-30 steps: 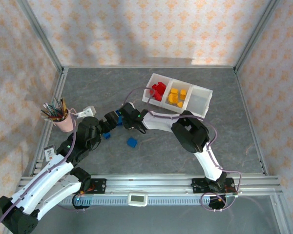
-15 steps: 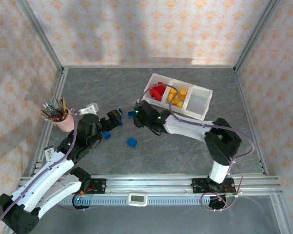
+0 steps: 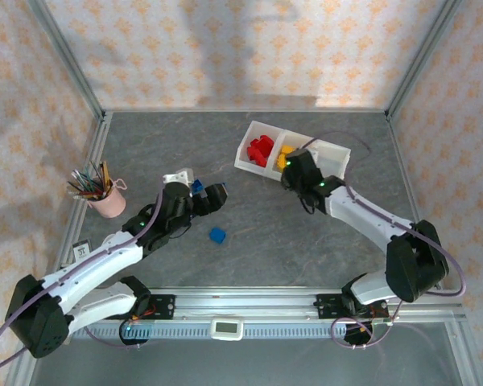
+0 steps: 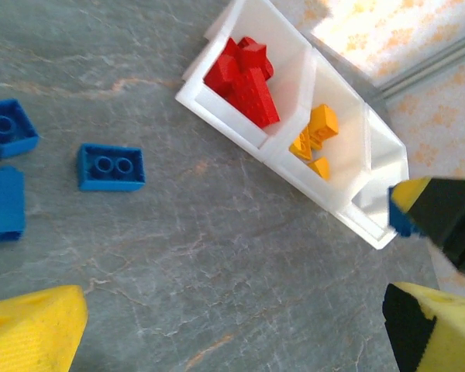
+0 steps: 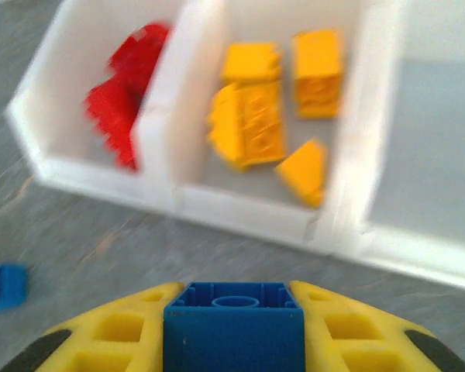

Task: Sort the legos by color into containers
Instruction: Place the lego in the container, then pick up the lego from the center of the table.

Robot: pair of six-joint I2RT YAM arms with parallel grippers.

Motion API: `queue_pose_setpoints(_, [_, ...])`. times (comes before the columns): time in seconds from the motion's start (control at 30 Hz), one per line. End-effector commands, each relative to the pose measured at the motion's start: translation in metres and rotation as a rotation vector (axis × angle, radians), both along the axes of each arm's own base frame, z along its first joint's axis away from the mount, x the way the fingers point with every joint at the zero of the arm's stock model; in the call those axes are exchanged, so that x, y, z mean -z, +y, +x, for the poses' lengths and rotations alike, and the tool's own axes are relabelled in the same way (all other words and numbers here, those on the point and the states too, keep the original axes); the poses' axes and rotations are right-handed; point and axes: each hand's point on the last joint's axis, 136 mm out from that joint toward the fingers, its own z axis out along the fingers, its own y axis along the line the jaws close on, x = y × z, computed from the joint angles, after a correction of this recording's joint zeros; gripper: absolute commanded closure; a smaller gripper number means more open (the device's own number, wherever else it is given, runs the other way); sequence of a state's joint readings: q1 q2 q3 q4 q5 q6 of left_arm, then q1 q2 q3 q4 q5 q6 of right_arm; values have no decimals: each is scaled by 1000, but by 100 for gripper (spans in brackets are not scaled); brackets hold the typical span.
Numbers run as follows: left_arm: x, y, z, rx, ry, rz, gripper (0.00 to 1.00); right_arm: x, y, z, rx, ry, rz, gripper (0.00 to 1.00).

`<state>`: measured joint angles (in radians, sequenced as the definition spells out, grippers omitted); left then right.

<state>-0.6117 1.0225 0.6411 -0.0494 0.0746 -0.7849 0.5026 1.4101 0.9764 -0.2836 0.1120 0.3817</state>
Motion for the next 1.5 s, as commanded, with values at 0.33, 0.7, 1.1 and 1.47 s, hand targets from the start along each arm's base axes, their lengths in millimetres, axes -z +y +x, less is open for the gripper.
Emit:
queue_pose_setpoints(0.33, [-29, -66, 21, 95, -81, -96, 1, 17, -112, 55, 280, -10, -92, 70])
queue_pose_setpoints(0.7, [-27, -80, 32, 114, -78, -76, 1, 44, -116, 87, 263, 31, -52, 51])
queue_pose_setpoints(1.1, [-38, -74, 31, 102, -98, -58, 1, 6, -90, 70, 151, -23, 66, 39])
queue_pose_setpoints(1.47, [-33, -24, 12, -33, -108, 14, 1, 4, -4, 20, -107, 9, 117, 33])
